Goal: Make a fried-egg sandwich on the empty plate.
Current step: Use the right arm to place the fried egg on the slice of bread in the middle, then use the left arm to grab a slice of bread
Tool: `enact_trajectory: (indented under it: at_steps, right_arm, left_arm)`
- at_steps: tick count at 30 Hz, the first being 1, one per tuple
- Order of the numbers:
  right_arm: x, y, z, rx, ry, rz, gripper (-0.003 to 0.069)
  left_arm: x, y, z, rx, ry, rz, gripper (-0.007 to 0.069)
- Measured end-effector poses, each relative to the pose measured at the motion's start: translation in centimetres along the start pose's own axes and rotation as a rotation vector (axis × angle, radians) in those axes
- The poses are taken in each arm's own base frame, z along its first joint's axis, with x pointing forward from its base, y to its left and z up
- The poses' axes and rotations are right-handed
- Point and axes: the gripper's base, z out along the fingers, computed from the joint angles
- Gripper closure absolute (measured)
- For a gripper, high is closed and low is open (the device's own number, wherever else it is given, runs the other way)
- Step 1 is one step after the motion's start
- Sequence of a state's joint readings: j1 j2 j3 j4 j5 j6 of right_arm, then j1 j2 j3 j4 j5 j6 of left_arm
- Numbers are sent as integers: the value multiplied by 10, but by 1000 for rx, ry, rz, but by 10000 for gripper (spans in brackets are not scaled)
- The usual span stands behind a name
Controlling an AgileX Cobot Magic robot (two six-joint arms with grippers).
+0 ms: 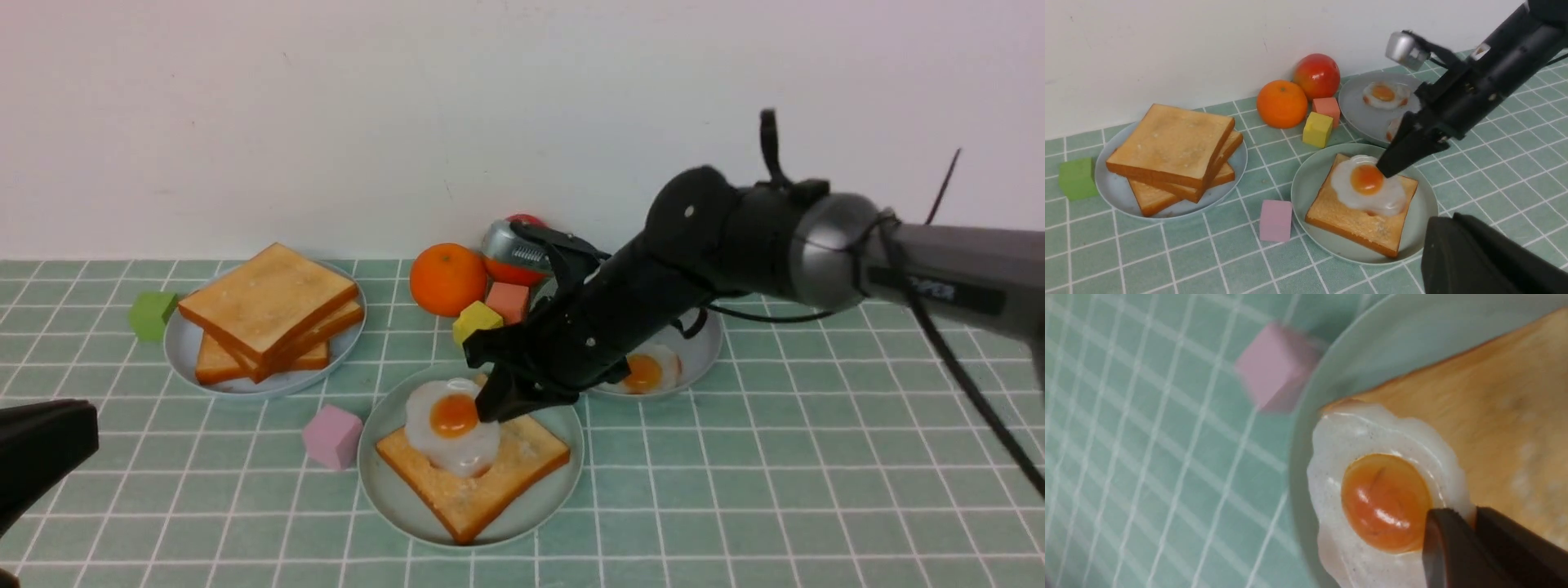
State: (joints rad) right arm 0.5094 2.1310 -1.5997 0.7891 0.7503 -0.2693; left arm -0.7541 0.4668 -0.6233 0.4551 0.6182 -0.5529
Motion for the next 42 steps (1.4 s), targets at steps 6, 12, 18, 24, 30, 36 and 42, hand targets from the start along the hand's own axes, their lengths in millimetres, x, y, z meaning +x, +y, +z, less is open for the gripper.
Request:
enact_trajectory:
  at_steps: [6, 12, 18, 24, 30, 36, 42]
  right_arm:
    - [1, -11, 13, 34, 1, 35, 587]
    - [1, -15, 13, 59, 2, 17, 498]
    - [-5, -6, -24, 34, 41, 0, 301]
    - [2, 36, -133, 133, 30, -215, 355]
    - [44, 69, -227, 266, -60, -319, 566]
    - [103, 79, -277, 280, -138, -344, 659]
    - [142, 74, -292, 288, -183, -356, 658]
  left_arm:
    - [0, 0, 0, 0, 0, 0, 626]
    - [0, 0, 0, 0, 0, 0, 620]
    - [6, -1, 12, -33, 97, -7, 610]
    - [11, -12, 63, -95, 316, 26, 638]
    - [-9, -20, 128, -167, 453, 77, 638]
    - [-30, 29, 196, -237, 550, 47, 638]
    - [-28, 93, 256, -285, 599, -32, 636]
